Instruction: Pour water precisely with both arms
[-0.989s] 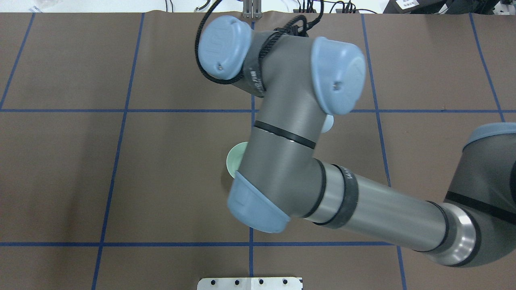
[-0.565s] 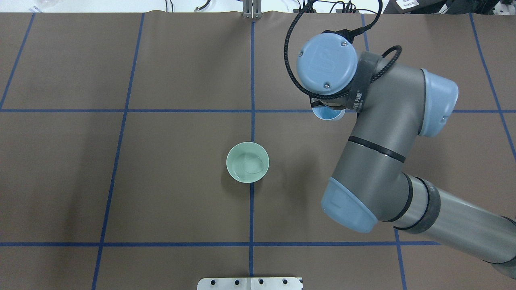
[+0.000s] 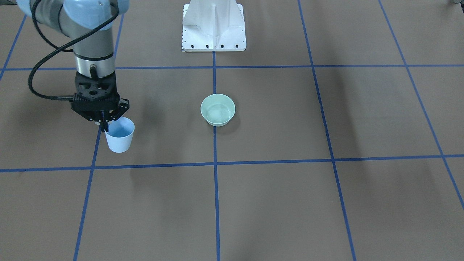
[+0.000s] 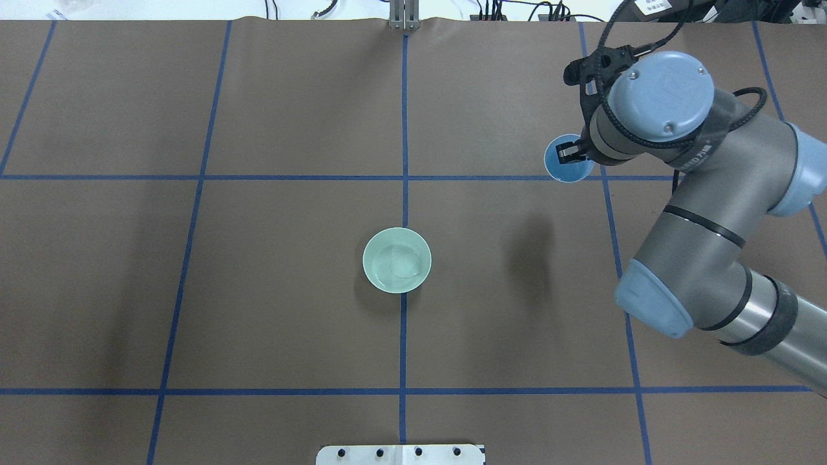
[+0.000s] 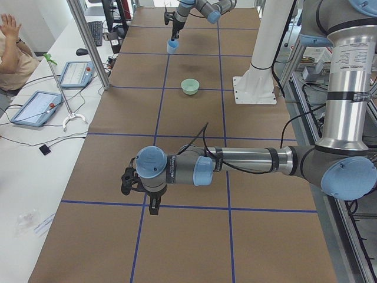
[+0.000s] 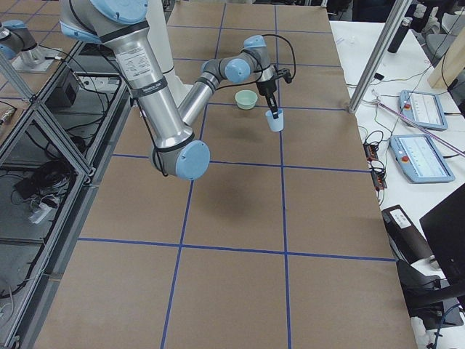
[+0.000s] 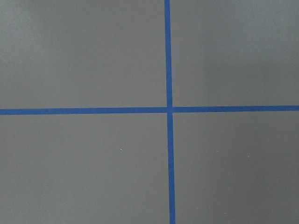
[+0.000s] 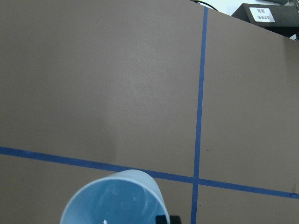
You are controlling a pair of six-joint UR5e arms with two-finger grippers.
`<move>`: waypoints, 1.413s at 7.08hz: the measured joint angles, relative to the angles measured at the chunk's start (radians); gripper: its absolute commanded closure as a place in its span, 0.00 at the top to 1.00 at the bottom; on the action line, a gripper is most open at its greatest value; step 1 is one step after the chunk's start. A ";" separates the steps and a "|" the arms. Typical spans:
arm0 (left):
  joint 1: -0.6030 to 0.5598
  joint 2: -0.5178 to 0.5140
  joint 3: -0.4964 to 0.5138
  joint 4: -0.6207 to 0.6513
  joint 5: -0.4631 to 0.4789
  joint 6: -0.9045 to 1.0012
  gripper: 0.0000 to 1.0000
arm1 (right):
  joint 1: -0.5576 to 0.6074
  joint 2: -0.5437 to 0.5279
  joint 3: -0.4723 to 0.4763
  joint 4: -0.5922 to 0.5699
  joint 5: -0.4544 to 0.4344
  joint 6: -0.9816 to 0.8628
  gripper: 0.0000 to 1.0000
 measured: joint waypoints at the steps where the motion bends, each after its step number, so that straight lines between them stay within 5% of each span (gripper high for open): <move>1: 0.000 0.000 0.000 -0.001 0.000 0.000 1.00 | 0.032 -0.066 0.000 0.062 0.058 -0.031 0.00; 5: 0.000 0.000 -0.007 -0.001 0.000 0.000 1.00 | 0.195 -0.250 -0.010 0.170 0.392 -0.153 0.00; 6: 0.000 0.000 -0.008 -0.001 0.000 0.000 1.00 | 0.206 -0.278 -0.018 0.201 0.433 -0.155 0.01; 7: 0.000 0.001 -0.010 -0.001 0.000 0.000 1.00 | 0.211 -0.299 -0.036 0.228 0.456 -0.157 0.16; 10: 0.000 0.002 -0.022 0.000 0.000 -0.003 1.00 | 0.213 -0.339 -0.102 0.331 0.469 -0.154 0.21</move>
